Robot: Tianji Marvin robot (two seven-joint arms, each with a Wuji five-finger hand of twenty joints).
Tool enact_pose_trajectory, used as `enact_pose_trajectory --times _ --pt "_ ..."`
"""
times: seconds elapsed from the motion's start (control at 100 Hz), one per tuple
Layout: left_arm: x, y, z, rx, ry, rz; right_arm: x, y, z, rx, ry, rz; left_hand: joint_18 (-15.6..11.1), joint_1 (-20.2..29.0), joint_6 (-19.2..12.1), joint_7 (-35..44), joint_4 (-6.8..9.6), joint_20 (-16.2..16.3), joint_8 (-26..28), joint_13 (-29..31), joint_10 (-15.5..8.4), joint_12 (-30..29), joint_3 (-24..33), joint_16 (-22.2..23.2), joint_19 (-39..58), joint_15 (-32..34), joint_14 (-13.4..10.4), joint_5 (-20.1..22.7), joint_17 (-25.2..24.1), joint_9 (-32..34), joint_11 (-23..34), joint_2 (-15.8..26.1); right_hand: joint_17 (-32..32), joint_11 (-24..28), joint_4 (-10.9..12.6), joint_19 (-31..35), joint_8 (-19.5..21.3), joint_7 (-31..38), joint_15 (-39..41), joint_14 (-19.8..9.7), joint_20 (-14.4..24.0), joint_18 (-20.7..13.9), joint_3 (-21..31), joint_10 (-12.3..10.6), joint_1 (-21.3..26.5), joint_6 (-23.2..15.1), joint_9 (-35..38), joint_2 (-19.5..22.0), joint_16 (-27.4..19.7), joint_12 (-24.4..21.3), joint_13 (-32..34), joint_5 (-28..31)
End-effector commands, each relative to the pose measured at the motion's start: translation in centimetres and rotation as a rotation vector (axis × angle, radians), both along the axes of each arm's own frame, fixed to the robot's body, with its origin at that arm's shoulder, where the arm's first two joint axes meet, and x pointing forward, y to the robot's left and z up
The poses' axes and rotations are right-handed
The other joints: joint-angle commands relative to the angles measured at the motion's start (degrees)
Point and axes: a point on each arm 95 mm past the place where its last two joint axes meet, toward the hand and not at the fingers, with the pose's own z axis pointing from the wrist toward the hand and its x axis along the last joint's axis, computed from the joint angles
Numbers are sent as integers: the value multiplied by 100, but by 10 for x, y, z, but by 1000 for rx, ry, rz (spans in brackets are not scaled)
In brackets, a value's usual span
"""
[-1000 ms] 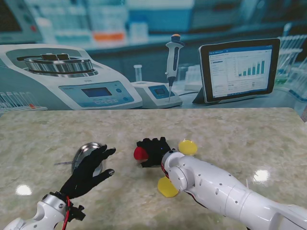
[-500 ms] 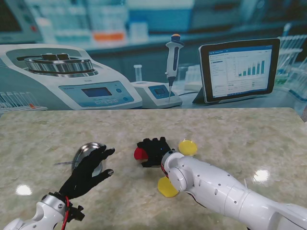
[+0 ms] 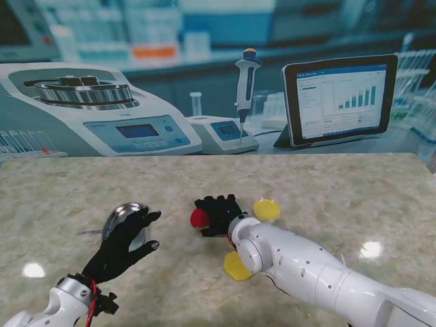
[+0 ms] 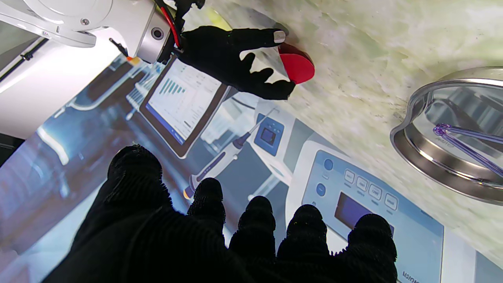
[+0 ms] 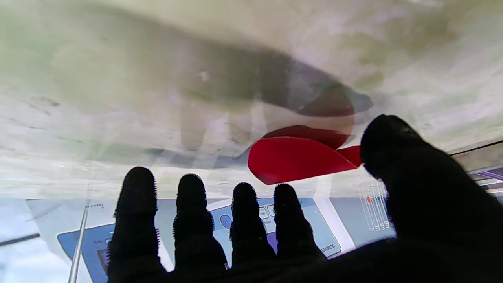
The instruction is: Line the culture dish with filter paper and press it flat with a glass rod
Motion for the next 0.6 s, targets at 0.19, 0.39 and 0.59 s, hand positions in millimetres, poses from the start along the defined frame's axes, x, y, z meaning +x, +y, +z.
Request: enact_pose_trajectory --times 0.19,0.39,0.59 --pt "-2 0 0 -1 7 -1 0 3 -3 3 2 -7 -99 61 -117 21 166 66 8 -158 -113 28 -83 77 -278 -50 -173 -48 -13 -138 23 31 14 99 -74 188 -73 -85 130 50 125 30 196 149 -21 145 -127 -159 73 139 36 -45" --pt "-1 2 -1 9 2 4 1 4 -5 0 -4 -5 -94 59 -119 16 167 68 5 -158 -117 26 -82 79 -276 -48 -164 -47 -13 -137 26 32 36 323 -82 247 -105 135 184 8 152 30 298 167 -11 183 -126 -243 89 91 72 4" --pt "-1 2 -2 3 8 4 3 4 -7 12 -16 -12 -100 61 -112 15 167 68 5 -159 -116 24 -81 79 -278 -50 -166 -45 -14 -136 25 27 102 758 -45 366 -128 501 328 -38 206 43 472 194 171 186 -103 -126 139 118 188 141"
